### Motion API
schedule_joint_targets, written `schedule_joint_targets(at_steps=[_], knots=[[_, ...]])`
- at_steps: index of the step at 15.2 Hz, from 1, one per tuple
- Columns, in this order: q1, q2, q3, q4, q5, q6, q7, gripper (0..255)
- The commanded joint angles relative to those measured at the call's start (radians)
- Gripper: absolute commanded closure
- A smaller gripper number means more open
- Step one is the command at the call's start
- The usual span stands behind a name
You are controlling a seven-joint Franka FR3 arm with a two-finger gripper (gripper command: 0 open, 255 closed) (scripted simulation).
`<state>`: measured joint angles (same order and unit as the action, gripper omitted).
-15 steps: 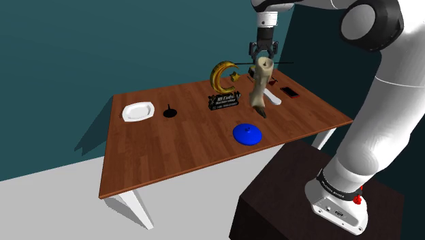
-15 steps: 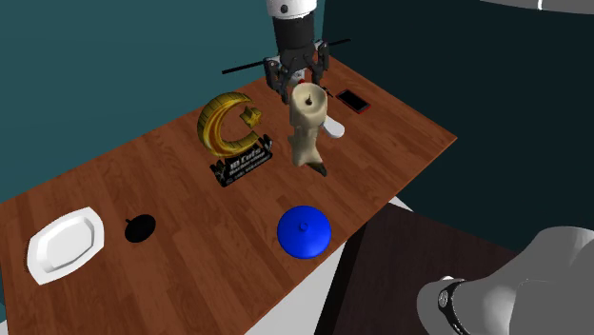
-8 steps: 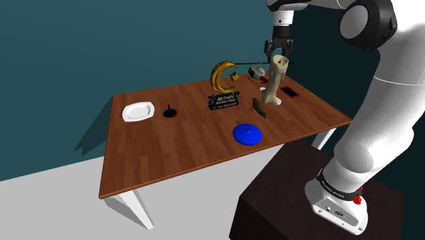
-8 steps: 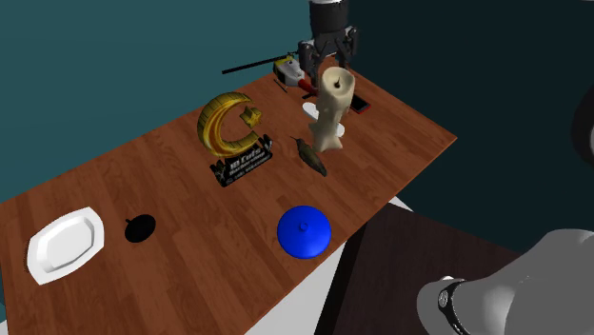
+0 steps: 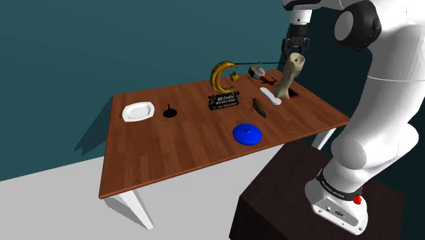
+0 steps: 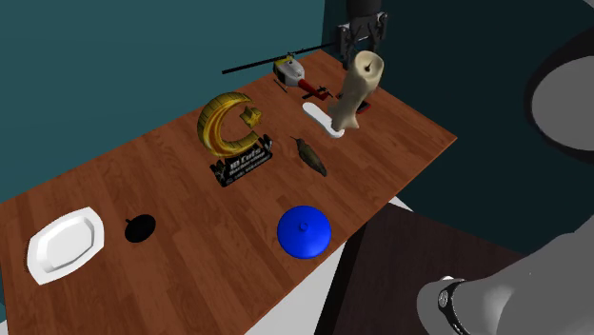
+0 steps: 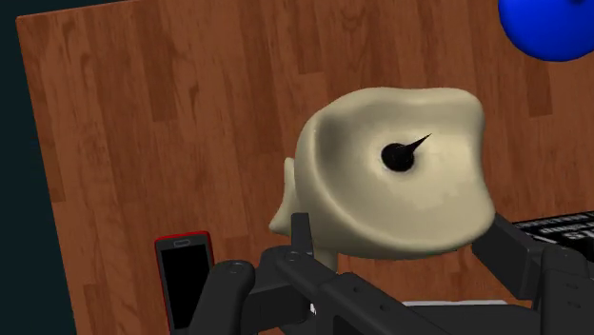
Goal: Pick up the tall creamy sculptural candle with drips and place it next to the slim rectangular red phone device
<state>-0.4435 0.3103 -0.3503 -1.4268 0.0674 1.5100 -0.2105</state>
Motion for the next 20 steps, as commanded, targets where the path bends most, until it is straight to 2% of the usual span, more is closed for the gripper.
schedule_joint_targets(at_steps=[1,7,9,20], knots=[[-0.036,0.044,-0.013,0.060,0.009,-0.016,-0.046,255],[-0.159,0.178,-0.044,0.251,0.040,-0.076,-0.177,255],[-0.225,0.260,-0.051,0.376,0.061,-0.119,-0.231,255],[-0.197,0.232,-0.049,0.180,0.053,0.047,-0.227,255]])
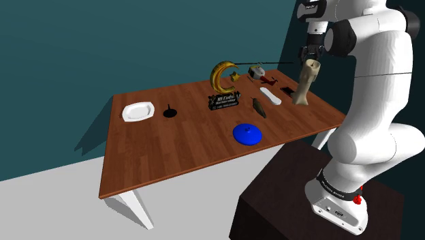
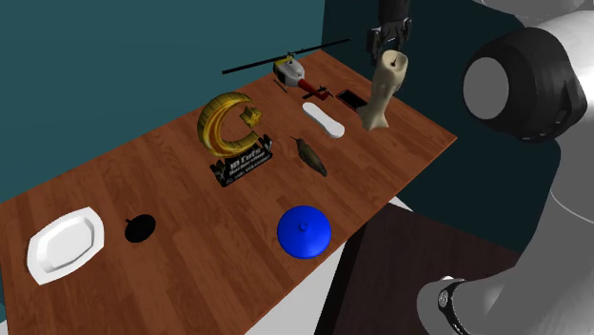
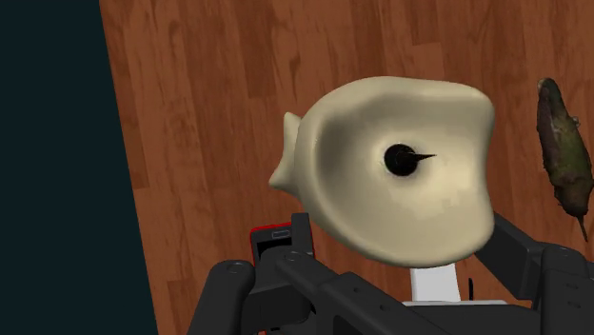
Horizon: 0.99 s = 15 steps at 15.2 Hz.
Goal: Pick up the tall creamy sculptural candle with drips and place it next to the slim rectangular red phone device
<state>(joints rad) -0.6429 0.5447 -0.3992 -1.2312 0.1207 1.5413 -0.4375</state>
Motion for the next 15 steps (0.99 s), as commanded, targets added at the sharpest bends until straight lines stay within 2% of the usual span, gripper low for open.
schedule_joint_targets(at_steps=[1,10,11,15], knots=[[0.004,-0.003,0.000,-0.029,0.000,0.029,0.000,255],[0.005,-0.003,0.001,-0.040,0.000,0.039,0.000,255],[0.005,-0.003,0.001,-0.040,0.000,0.039,0.000,0],[0.005,-0.004,0.000,-0.041,0.000,0.040,0.000,0]])
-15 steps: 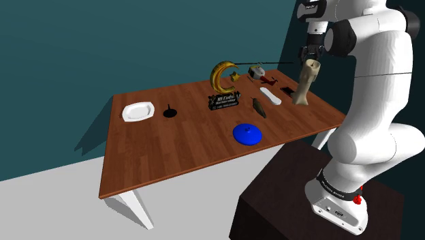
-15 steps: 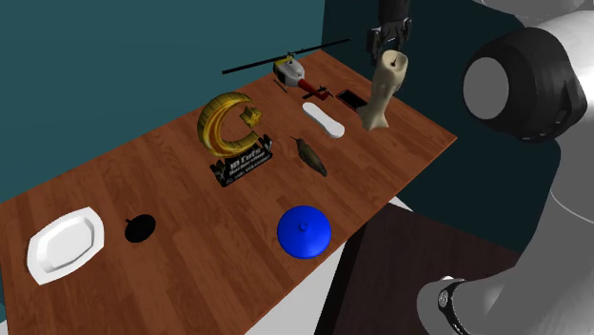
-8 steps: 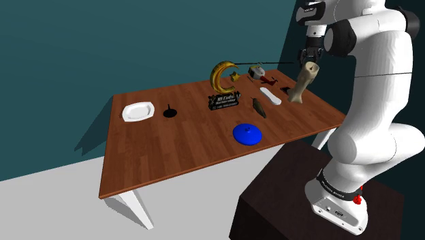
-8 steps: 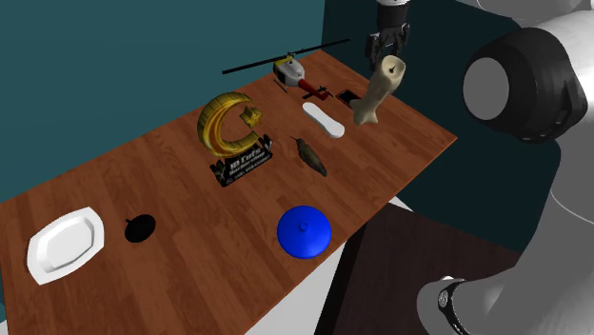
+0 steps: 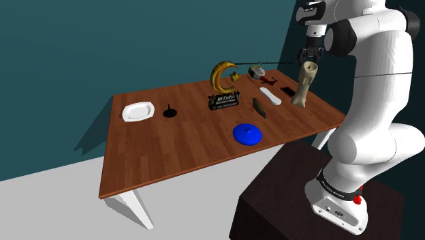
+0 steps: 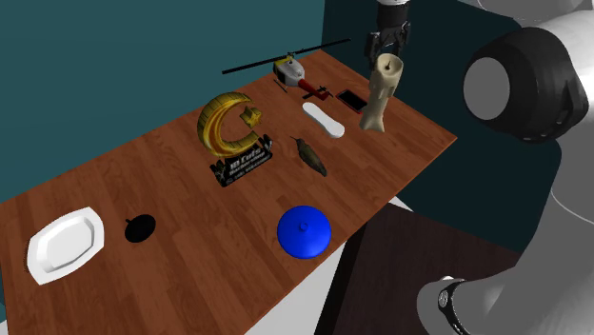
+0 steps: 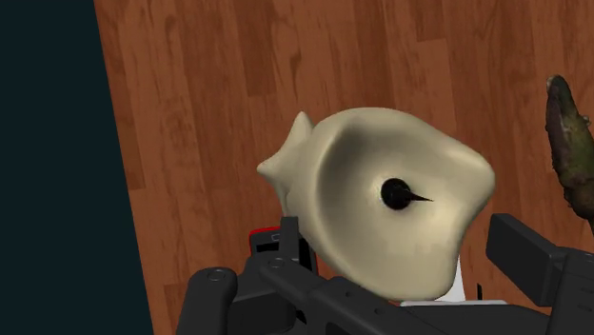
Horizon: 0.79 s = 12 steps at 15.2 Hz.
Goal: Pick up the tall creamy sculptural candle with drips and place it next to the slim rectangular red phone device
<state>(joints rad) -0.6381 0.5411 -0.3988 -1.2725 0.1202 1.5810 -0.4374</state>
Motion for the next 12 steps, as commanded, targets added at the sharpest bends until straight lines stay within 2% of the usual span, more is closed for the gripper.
schedule_joint_targets(at_steps=[1,5,12], knots=[[0.000,0.001,0.000,0.001,0.000,0.000,0.000,0],[-0.036,0.066,0.005,0.233,0.017,-0.166,0.001,0],[-0.036,0.066,0.005,0.233,0.017,-0.166,0.001,0]])
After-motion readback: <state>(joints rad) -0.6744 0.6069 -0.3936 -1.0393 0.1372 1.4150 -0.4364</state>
